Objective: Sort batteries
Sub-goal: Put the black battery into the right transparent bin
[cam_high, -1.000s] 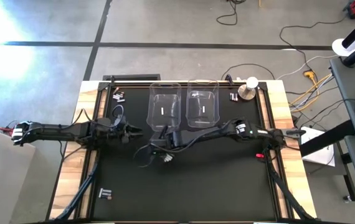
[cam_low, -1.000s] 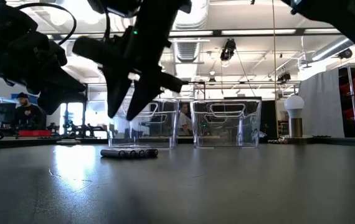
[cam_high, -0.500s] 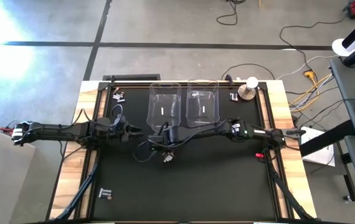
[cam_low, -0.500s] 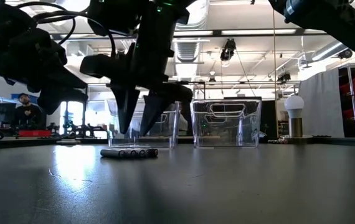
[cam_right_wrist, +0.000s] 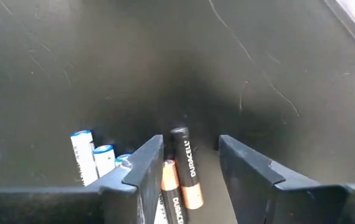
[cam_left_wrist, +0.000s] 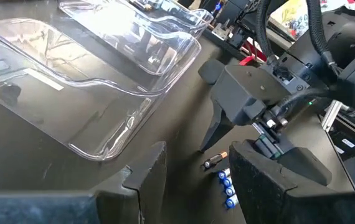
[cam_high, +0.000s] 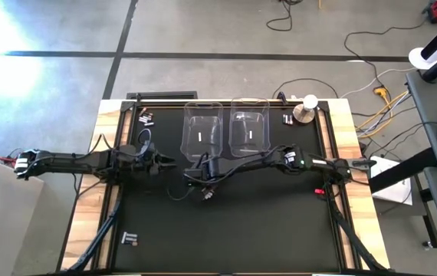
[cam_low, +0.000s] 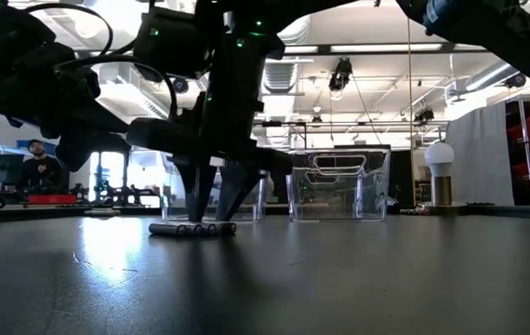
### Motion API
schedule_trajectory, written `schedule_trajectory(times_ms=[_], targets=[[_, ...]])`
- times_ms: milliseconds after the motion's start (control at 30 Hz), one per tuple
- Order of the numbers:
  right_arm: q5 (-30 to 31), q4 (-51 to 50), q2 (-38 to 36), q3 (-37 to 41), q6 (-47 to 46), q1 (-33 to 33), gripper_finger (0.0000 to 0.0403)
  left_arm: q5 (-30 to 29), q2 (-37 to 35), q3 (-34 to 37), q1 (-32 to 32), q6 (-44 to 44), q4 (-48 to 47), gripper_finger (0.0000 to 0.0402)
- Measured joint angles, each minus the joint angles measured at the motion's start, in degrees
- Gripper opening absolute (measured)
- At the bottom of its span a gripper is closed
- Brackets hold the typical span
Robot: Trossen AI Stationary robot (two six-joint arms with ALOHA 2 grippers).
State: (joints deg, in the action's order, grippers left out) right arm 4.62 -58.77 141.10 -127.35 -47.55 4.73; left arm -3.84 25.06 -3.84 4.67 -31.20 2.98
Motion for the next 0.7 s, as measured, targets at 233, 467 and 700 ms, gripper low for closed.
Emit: schedule_trajectory(times_ms=[233, 467, 700], targets=[[0.11, 1.63, -0.24, 1.67, -1.40, 0.00, 0.0146, 0.00, 0.00, 0.00, 0.00, 0.00, -0.02, 0.0155], [1.35, 1.63, -0.24, 2.16, -1.91, -0.02, 0.0115, 0.00, 0.37, 0.00, 0.00, -0.34, 0.00, 0.0155], [1.67, 1.83, -0.29, 3.04, -0.90, 0.09, 0.0079, 0.00, 0.37, 0.00, 0.00, -11.18, 0.02, 0.0155]])
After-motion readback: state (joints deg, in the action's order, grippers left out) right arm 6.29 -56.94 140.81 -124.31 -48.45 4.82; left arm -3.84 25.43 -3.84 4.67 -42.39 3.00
